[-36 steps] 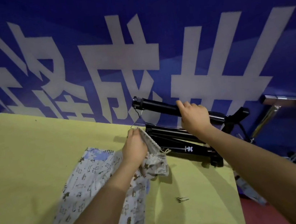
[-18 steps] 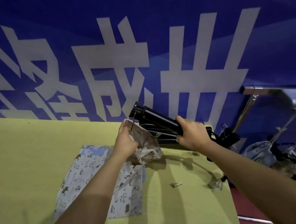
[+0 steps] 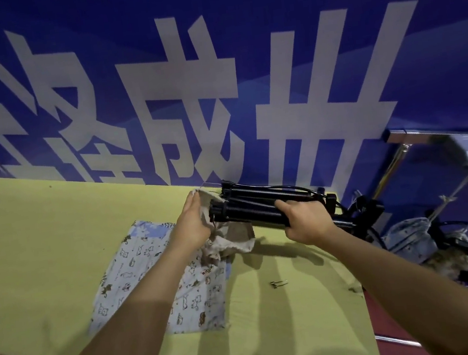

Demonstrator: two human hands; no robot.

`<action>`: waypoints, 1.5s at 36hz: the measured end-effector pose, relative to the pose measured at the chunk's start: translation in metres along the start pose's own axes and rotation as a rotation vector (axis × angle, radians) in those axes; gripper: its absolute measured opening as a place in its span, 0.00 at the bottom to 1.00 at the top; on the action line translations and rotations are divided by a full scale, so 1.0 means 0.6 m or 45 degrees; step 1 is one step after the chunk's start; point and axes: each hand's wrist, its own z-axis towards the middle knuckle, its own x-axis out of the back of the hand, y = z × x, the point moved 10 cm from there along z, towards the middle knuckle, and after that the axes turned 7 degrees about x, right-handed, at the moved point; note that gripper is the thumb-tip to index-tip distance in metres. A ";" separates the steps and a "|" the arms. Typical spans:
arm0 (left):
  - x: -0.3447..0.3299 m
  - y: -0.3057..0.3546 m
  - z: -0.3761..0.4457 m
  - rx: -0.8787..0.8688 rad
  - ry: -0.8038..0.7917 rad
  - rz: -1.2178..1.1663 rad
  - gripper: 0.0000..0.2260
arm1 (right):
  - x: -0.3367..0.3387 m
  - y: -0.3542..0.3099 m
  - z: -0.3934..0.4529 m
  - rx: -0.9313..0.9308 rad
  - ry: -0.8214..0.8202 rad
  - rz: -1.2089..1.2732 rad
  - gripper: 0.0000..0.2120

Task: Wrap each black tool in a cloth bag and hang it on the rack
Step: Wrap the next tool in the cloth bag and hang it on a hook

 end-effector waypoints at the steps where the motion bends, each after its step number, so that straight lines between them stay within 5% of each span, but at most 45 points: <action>1: 0.001 0.003 -0.001 -0.008 0.003 0.012 0.39 | -0.001 -0.007 0.002 0.027 -0.014 -0.030 0.25; 16: -0.025 0.065 -0.022 -0.222 -0.085 0.232 0.37 | 0.001 -0.090 0.059 0.254 -0.050 -0.345 0.20; 25: -0.032 0.088 -0.024 -0.233 0.185 0.668 0.23 | 0.066 -0.138 0.075 0.514 0.392 -0.625 0.10; 33: -0.017 0.081 -0.012 -0.184 0.293 0.631 0.17 | 0.099 -0.126 0.035 0.601 0.783 -0.371 0.16; 37: -0.001 0.062 -0.013 -0.160 0.378 0.385 0.17 | 0.065 -0.096 0.037 0.501 0.611 -0.097 0.10; 43: 0.014 0.052 -0.023 -0.128 0.425 0.184 0.16 | -0.050 -0.056 0.066 0.035 -0.065 0.309 0.30; 47: 0.022 0.052 -0.025 -0.132 0.437 0.132 0.17 | -0.087 -0.052 0.074 -0.073 -0.259 0.336 0.26; 51: 0.032 0.041 -0.027 -0.115 0.472 0.087 0.18 | -0.092 -0.053 0.080 -0.083 -0.227 0.556 0.09; 54: 0.038 0.031 -0.029 -0.099 0.502 0.032 0.18 | -0.082 -0.038 0.077 -0.283 -0.072 1.031 0.09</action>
